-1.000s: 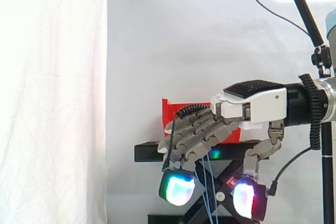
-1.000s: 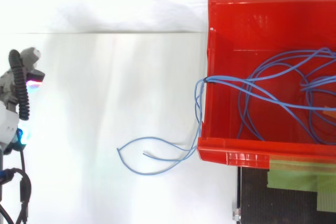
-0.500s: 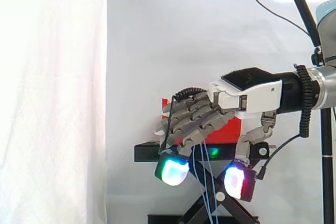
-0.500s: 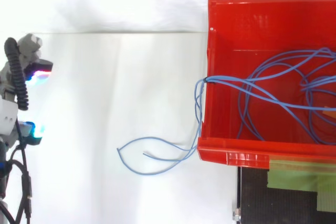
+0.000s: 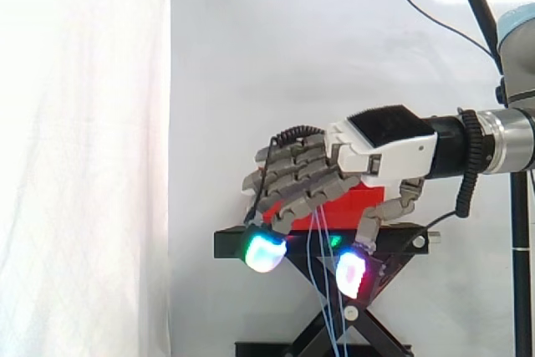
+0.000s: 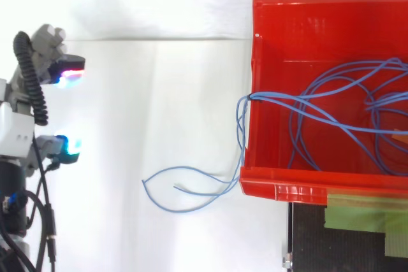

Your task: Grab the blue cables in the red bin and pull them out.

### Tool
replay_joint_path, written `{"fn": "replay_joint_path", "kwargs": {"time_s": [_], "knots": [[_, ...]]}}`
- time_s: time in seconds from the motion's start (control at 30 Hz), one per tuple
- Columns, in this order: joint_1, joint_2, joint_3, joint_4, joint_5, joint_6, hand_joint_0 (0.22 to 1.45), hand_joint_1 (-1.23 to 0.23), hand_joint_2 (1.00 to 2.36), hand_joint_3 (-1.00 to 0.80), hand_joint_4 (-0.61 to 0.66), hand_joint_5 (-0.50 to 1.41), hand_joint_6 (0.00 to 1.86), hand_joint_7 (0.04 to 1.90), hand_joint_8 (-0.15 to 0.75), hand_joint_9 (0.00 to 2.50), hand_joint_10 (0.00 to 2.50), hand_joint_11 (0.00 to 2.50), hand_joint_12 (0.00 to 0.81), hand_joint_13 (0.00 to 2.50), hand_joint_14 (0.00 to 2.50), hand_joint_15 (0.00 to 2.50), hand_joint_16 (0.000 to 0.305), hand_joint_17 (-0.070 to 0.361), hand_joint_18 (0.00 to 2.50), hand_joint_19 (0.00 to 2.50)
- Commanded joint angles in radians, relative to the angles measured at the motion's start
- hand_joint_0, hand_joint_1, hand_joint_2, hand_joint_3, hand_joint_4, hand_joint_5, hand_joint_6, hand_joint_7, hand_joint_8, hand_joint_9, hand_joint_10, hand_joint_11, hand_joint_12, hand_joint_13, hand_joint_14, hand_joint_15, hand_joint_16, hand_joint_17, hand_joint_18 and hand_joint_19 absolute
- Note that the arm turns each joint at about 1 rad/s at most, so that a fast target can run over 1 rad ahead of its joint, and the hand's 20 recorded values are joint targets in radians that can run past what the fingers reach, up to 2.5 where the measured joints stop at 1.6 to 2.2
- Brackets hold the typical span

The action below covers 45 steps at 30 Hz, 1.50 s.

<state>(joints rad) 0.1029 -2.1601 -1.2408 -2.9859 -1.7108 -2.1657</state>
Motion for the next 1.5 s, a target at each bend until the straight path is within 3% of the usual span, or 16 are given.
{"fn": "replay_joint_path", "kwargs": {"time_s": [0.0, 0.17, 0.33, 0.5, 0.6, 0.73, 0.8, 0.87, 0.93, 1.0, 1.03, 1.33, 1.47], "knots": [[-0.011, 0.000, -0.034, 0.005, -0.001, 0.008, 0.77, -0.92, 1.00, -1.00, 0.19, 0.54, 0.01, 0.50, 0.240, 0.54, 0.01, 0.22, 0.329, 0.40, 0.01, 0.18, 0.046, 0.103, 0.22, 0.19], [-0.015, 0.000, -0.034, 0.001, -0.001, 0.047, 0.77, -0.92, 1.00, -1.00, 0.20, 0.54, 0.01, 0.50, 0.241, 0.54, 0.01, 0.22, 0.330, 0.40, 0.01, 0.18, 0.046, 0.103, 0.22, 0.19], [-0.020, 0.000, -0.025, 0.044, -0.033, 0.047, 0.77, -0.92, 1.00, -1.00, 0.20, 0.55, 0.01, 0.50, 0.241, 0.54, 0.01, 0.22, 0.330, 0.40, 0.01, 0.17, 0.046, 0.103, 0.22, 0.18], [-0.025, 0.000, -0.023, 0.099, -0.052, -0.010, 0.77, -0.92, 1.00, -1.00, 0.19, 0.55, 0.01, 0.50, 0.241, 0.54, 0.01, 0.22, 0.330, 0.40, 0.01, 0.18, 0.046, 0.103, 0.22, 0.19], [-0.034, 0.000, -0.025, 0.169, -0.053, -0.088, 0.77, -0.92, 1.00, -1.00, 0.19, 0.55, 0.01, 0.50, 0.240, 0.54, 0.01, 0.23, 0.329, 0.41, 0.01, 0.18, 0.046, 0.103, 0.22, 0.18], [-0.042, 0.000, -0.025, 0.171, -0.058, -0.134, 0.77, -0.92, 1.00, -1.00, 0.19, 0.55, 0.01, 0.49, 0.241, 0.54, 0.01, 0.22, 0.329, 0.41, 0.01, 0.18, 0.046, 0.103, 0.22, 0.19], [-0.046, -0.001, -0.025, 0.168, -0.053, -0.130, 0.77, -0.92, 1.00, -1.00, 0.20, 0.55, 0.01, 0.49, 0.242, 0.55, 0.01, 0.23, 0.329, 0.41, 0.01, 0.18, 0.046, 0.103, 0.22, 0.19], [-0.054, -0.010, -0.025, 0.148, -0.038, -0.078, 0.77, -0.91, 1.00, -1.00, 0.20, 0.55, 0.01, 0.49, 0.243, 0.55, 0.01, 0.23, 0.329, 0.41, 0.01, 0.17, 0.046, 0.103, 0.22, 0.19], [-0.057, -0.014, -0.025, 0.111, -0.021, -0.009, 0.77, -0.92, 1.00, -1.00, 0.20, 0.55, 0.01, 0.49, 0.243, 0.55, 0.01, 0.23, 0.329, 0.41, 0.01, 0.18, 0.046, 0.103, 0.22, 0.19], [-0.058, -0.024, -0.025, 0.068, -0.016, 0.112, 0.77, -0.92, 1.00, -1.00, 0.20, 0.55, 0.01, 0.49, 0.242, 0.55, 0.01, 0.23, 0.328, 0.41, 0.01, 0.18, 0.046, 0.103, 0.23, 0.19], [-0.058, -0.024, -0.026, 0.067, -0.016, 0.126, 0.78, -0.92, 1.00, -1.00, 0.19, 0.55, 0.01, 0.49, 0.241, 0.55, 0.01, 0.23, 0.328, 0.41, 0.01, 0.18, 0.046, 0.103, 0.23, 0.19], [-0.074, -0.024, -0.008, 0.085, -0.053, 0.108, 0.78, -0.92, 1.00, -1.00, 0.19, 0.55, 0.01, 0.49, 0.243, 0.55, 0.01, 0.23, 0.330, 0.41, 0.01, 0.18, 0.046, 0.102, 0.23, 0.19], [-0.089, -0.023, -0.008, 0.143, -0.081, 0.076, 0.78, -0.92, 1.00, -1.00, 0.19, 0.55, 0.01, 0.49, 0.244, 0.55, 0.01, 0.23, 0.329, 0.41, 0.01, 0.18, 0.045, 0.102, 0.23, 0.19]]}}
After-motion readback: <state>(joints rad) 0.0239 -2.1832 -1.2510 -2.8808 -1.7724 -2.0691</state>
